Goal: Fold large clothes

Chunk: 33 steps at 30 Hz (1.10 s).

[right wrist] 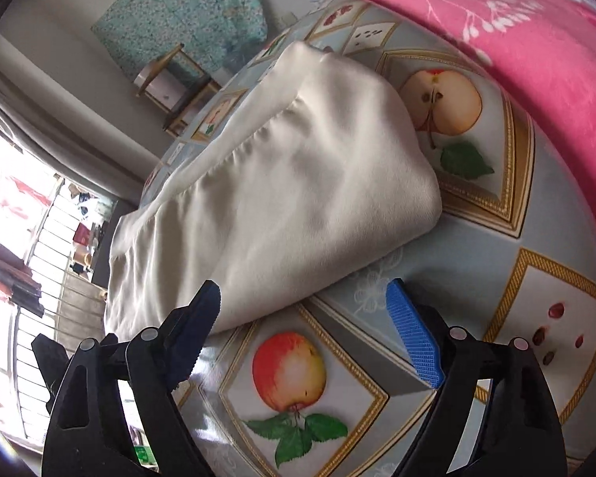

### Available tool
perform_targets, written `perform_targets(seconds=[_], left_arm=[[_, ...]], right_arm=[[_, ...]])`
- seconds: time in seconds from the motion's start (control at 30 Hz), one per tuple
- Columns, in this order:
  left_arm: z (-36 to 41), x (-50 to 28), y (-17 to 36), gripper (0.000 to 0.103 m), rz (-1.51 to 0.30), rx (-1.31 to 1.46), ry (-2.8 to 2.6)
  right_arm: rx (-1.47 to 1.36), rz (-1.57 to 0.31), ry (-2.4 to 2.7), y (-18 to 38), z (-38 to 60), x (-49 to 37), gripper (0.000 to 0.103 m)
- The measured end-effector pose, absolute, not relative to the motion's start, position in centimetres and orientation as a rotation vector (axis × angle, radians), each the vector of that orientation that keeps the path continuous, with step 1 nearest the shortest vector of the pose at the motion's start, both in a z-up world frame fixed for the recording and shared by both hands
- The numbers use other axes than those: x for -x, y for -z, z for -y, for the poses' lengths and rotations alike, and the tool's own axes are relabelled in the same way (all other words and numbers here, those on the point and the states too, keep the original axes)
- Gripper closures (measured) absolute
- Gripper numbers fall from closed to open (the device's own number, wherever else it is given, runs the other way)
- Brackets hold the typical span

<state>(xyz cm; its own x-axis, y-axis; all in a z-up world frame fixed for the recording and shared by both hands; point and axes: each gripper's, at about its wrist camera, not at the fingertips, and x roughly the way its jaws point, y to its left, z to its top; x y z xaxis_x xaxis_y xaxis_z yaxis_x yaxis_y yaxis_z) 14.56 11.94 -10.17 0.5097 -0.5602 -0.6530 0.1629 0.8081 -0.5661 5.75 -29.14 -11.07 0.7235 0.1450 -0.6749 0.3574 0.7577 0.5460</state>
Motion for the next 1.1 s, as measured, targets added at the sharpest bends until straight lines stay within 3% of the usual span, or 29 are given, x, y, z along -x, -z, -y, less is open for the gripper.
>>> perform_targets(seconds=[0.27,0.37,0.47,0.63,0.83,0.97,1.1], left_arm=[[-9.7,-12.5,9.1,0.047,-0.971,0.210,0.372],[-8.9,-10.5,8.3,0.046,-0.971,0.097,0.359],[-7.9,-8.7,7.0,0.036,-0.954,0.018,0.357],[-6.1,-6.0,4.1,0.029,-0.861,-0.040,0.352],[-4.6,-4.1,0.5,0.019,-0.768,0.026,0.445],[-3.8,-2.7,-1.4,0.005,-0.695,0.039,0.503],[-3.7,-2.0,-2.0,0.005,-0.676,0.085,0.525]], right_arm=[[-0.635,-0.834,0.183,10.2,28.4,-4.3,0.024],[-0.528,-0.863,0.212,9.5,26.3,-3.1,0.016],[-0.402,-0.879,0.219,8.8,23.4,-2.0,0.012],[-0.248,-0.856,0.234,7.0,18.8,-0.6,0.009],[-0.158,-0.723,0.267,3.4,15.8,0.7,0.007],[-0.128,-0.645,0.294,1.5,14.9,2.0,0.007],[-0.123,-0.621,0.313,0.7,14.7,2.9,0.007]])
